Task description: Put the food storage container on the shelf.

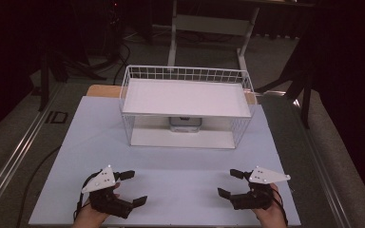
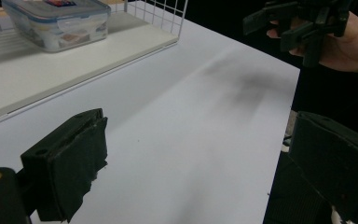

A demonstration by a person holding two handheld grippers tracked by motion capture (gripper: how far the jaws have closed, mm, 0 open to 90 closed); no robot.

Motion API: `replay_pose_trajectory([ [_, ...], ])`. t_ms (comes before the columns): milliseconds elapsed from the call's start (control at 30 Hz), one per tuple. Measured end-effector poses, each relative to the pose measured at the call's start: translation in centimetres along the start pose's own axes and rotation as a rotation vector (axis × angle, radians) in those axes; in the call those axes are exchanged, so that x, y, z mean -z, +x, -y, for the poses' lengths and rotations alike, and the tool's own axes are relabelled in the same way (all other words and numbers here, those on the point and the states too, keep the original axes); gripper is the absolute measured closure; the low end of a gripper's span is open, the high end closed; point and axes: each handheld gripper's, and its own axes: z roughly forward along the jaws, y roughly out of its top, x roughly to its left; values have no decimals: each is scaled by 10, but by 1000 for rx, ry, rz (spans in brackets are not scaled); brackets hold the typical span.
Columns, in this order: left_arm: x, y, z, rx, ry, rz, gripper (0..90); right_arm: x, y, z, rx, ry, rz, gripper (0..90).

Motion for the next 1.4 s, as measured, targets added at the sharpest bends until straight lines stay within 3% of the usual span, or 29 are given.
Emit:
replay_pose_trajectory([
  [133, -3, 1, 2, 7, -8, 11, 52, -2, -4, 5, 30, -1, -26, 154],
  [500, -7, 6, 6, -5, -16, 5, 52, -10, -9, 18, 92, 15, -7, 155],
  [633, -8, 6, 9, -8, -40, 3, 52, -13, -12, 22, 117, -13, -3, 155],
  [767, -11, 6, 11, -33, -24, 2, 52, -16, -12, 23, 132, -17, -13, 153],
  [867, -9, 5, 10, -58, -57, -1, 52, -11, -12, 20, 146, -70, -9, 148],
  [1000, -5, 3, 8, -85, -96, -21, 53, -4, -13, 16, 113, -137, -23, 143],
  [1133, -3, 6, 9, -59, -107, -15, 53, -4, -15, 16, 107, -136, -20, 143],
  [1400, -3, 7, 10, -60, -103, -25, 53, -5, -18, 18, 95, -111, -6, 143],
])
